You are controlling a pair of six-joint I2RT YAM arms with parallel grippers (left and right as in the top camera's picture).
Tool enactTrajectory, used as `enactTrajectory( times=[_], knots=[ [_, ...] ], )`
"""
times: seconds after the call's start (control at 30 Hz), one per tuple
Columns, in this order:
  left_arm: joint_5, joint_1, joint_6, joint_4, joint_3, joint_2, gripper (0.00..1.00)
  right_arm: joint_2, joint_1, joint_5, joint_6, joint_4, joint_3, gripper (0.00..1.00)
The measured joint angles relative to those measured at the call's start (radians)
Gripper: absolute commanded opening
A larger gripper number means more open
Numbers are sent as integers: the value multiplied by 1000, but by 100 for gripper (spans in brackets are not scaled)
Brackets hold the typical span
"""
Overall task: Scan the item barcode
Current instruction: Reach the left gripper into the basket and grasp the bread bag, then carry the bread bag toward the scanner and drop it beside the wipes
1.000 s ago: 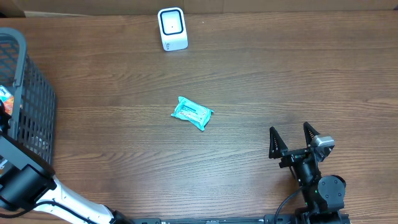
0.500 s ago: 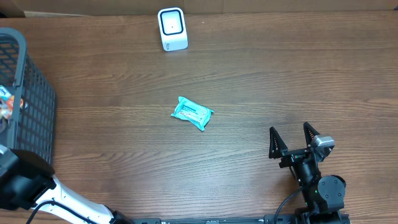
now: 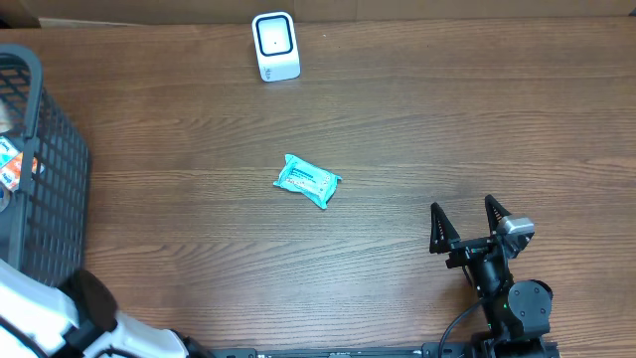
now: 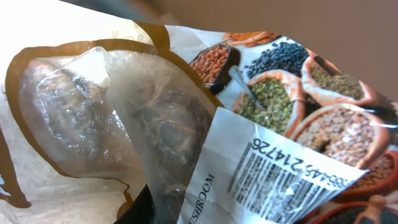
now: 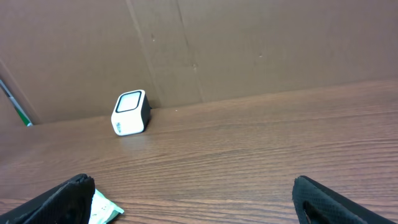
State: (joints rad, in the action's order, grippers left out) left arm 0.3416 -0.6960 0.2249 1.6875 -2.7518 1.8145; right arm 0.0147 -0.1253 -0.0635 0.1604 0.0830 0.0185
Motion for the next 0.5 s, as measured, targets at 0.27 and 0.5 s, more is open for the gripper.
enactTrajectory(
  times=[0.27,0.5],
  knots=[
    [11,359,-20,0,-12,-107,4,0,0,0,0,0,0,100],
    [-90,686,-23,0,132,-103,4,0,0,0,0,0,0,100]
  ],
)
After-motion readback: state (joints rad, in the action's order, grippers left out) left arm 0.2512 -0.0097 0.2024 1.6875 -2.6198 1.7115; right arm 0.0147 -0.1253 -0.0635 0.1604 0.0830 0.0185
